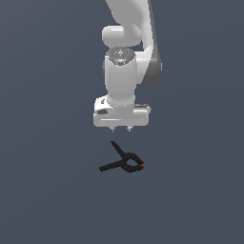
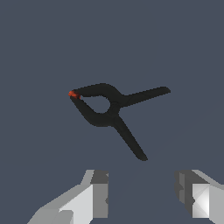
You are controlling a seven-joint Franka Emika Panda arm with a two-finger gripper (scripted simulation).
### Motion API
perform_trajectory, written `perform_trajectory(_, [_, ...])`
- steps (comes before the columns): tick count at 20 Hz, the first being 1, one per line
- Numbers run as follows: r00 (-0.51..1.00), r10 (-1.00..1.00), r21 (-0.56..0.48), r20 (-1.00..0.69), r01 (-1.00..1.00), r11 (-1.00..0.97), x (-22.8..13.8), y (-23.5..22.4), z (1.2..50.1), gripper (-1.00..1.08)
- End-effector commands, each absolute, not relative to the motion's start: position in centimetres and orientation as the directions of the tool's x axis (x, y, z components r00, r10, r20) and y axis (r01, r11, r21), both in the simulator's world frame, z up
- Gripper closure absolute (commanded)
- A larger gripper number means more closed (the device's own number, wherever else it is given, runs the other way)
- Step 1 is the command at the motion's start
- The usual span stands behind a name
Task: Pick up the object and move it to a goal position.
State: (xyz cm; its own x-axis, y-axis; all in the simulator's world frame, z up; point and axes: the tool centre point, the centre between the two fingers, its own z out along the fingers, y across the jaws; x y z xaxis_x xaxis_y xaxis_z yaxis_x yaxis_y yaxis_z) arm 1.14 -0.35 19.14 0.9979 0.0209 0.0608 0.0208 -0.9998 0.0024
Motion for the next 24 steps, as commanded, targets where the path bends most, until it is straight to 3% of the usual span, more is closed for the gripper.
perform_trajectory(1, [0.998, 0.021, 0.002, 0.061, 0.021, -1.000, 1.1, -0.4, 19.2, -0.20])
perform_trajectory(12, [0.992, 0.123, 0.024, 0.009, 0.123, -0.992, 1.2, -0.7, 16.9, -0.20])
perform_trajectory(24, [0.894, 0.417, 0.028, -0.162, 0.427, -0.904, 0.7, -2.0, 9.9, -0.20])
